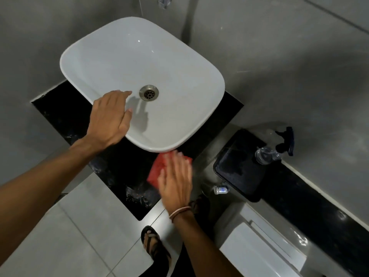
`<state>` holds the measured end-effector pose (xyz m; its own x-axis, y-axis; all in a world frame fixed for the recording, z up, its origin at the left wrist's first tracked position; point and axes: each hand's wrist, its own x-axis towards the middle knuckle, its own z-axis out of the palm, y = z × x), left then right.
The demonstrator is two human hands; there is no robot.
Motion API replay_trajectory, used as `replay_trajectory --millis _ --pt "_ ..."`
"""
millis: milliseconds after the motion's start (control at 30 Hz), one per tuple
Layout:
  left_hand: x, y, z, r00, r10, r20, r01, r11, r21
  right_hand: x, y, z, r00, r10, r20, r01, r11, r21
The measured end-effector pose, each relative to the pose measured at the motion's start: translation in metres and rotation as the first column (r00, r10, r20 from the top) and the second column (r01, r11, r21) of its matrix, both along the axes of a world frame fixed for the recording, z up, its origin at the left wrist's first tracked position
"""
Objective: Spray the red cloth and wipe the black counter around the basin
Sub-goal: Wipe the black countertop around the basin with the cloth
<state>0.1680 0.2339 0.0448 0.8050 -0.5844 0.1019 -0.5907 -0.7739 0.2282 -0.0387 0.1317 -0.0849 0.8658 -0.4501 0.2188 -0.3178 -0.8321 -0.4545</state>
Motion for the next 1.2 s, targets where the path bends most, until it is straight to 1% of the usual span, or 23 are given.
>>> replay_trajectory --millis 67,100,267,333,400,500,667,733,767,833,867,900,933,967,1033,1067,1100,1133,1167,1200 --pt "0.001 0.0 0.0 1.0 0.011 0.0 -0.011 1.0 0.008 0.011 -0.038 -0.002 0.994 -0.111 -0.017 0.112 0.993 0.032" --pt "0.002 0.001 0.0 1.0 0.017 0.003 -0.017 1.0 0.012 0.02 -0.062 -0.003 0.991 -0.132 -0.032 0.134 0.99 0.052" --pt "0.004 0.001 -0.005 0.999 0.043 0.02 -0.044 0.999 0.011 0.087 -0.191 0.003 0.973 -0.198 -0.12 0.208 0.975 0.073" --pt "0.005 0.001 -0.007 0.999 0.044 0.022 -0.044 0.999 0.007 0.103 -0.221 0.003 0.968 -0.214 -0.129 0.224 0.972 0.069" --pt "0.006 0.0 -0.008 0.999 0.046 0.03 -0.045 0.999 -0.015 0.107 -0.232 0.002 0.968 -0.223 -0.113 0.23 0.972 0.055" --pt "0.007 0.0 -0.012 0.998 0.05 0.041 -0.048 0.998 -0.042 0.101 -0.215 0.001 0.968 -0.226 -0.112 0.23 0.973 0.032" --pt "0.006 0.0 -0.013 0.998 0.055 0.031 -0.055 0.998 -0.01 0.059 -0.12 0.0 0.97 -0.162 -0.181 0.154 0.986 -0.057" --pt "0.006 0.002 -0.011 0.999 0.053 -0.009 -0.053 0.998 -0.022 0.038 -0.074 0.001 0.972 -0.129 -0.198 0.115 0.99 -0.08" --pt "0.007 0.004 -0.009 0.997 0.046 -0.059 -0.049 0.998 -0.05 0.026 -0.05 0.002 0.974 -0.116 -0.193 0.103 0.992 -0.076" --pt "0.005 0.01 -0.003 0.974 0.02 -0.226 -0.057 0.985 -0.161 0.003 0.0 0.004 0.982 -0.077 -0.173 0.068 0.996 -0.056" --pt "0.002 0.014 0.001 0.952 0.001 -0.305 -0.079 0.967 -0.243 -0.007 0.023 0.005 0.985 -0.043 -0.168 0.036 0.999 -0.041" --pt "-0.002 0.018 0.005 0.935 -0.008 -0.353 -0.118 0.935 -0.333 -0.017 0.045 0.006 0.985 -0.006 -0.171 0.003 1.0 -0.022" --pt "-0.009 0.026 0.01 0.934 0.003 -0.358 -0.163 0.894 -0.418 -0.023 0.063 0.009 0.984 0.028 -0.175 -0.028 1.0 0.002" --pt "-0.018 0.033 0.014 0.944 0.038 -0.327 -0.205 0.846 -0.493 -0.027 0.074 0.012 0.982 0.053 -0.179 -0.048 0.998 0.034" --pt "-0.038 0.053 0.021 0.968 0.148 -0.204 -0.244 0.757 -0.606 -0.026 0.079 0.026 0.98 0.096 -0.175 -0.064 0.982 0.18" --pt "-0.051 0.066 0.02 0.966 0.213 -0.148 -0.258 0.725 -0.639 -0.027 0.072 0.037 0.984 0.119 -0.135 -0.075 0.953 0.293" --pt "-0.065 0.079 0.019 0.953 0.281 -0.114 -0.285 0.702 -0.653 -0.028 0.06 0.051 0.989 0.14 -0.051 -0.108 0.91 0.401" --pt "-0.082 0.091 0.016 0.937 0.334 -0.101 -0.318 0.698 -0.642 -0.029 0.046 0.066 0.986 0.151 0.066 -0.164 0.877 0.451" --pt "-0.101 0.098 0.01 0.927 0.362 -0.102 -0.346 0.715 -0.607 -0.027 0.028 0.082 0.969 0.157 0.191 -0.226 0.876 0.426" --pt "-0.124 0.102 0.003 0.93 0.348 -0.116 -0.352 0.756 -0.553 -0.023 0.008 0.096 0.941 0.151 0.303 -0.26 0.895 0.362"
